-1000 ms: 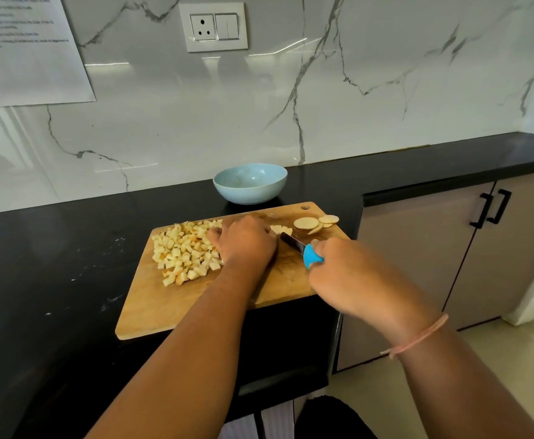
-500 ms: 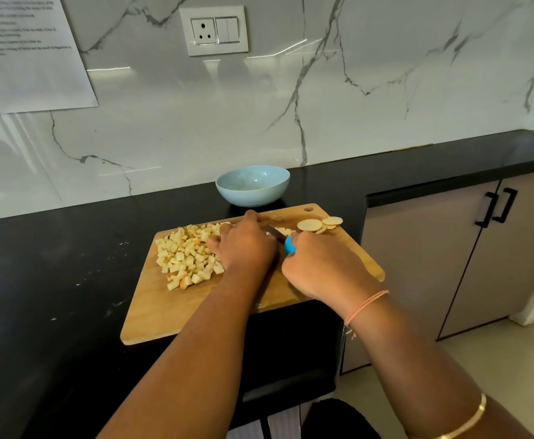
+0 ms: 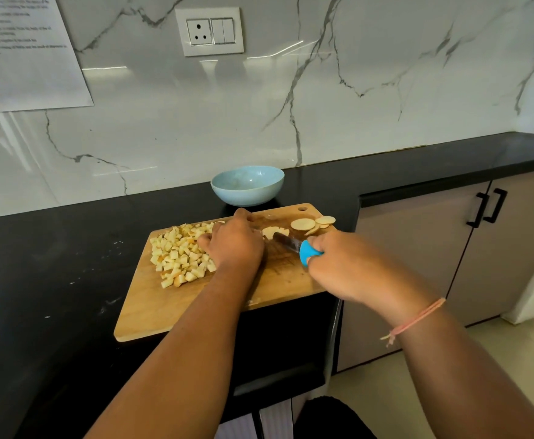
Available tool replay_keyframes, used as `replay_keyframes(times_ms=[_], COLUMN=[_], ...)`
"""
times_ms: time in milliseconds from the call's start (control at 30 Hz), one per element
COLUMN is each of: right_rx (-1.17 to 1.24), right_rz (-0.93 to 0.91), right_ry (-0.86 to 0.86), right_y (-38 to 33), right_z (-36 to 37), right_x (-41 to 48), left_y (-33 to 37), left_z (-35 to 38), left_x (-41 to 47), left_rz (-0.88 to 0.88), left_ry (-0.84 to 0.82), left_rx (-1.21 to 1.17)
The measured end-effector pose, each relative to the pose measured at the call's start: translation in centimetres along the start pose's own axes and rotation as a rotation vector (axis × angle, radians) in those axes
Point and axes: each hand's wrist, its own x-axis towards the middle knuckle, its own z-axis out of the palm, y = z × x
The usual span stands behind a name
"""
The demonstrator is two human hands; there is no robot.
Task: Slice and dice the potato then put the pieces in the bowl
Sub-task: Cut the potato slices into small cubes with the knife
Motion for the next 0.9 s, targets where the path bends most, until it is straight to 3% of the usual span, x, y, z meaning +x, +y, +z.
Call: replay_keyframes(times_ms=[167,400,900], right_rx=[0.056,0.026,-0.055], right_rz=[0.007,0.013,-0.011], right_ry=[0.089,0.075,0.004], right_y=[-0.1,-1.4,-0.7], right_z=[0.2,1.9,0.4], right_x=[1.1,2.4,-0.5], left_y=[-0.1,0.5,0.7], left_z=[-0.5,-0.6,-0.3], left_x=[0.2,-0.2,0.0], left_rz=[-0.025,0.028,0.034], left_ry=[-0.033,-0.14,-0.123], left_rx=[0.04,0.113,0.149])
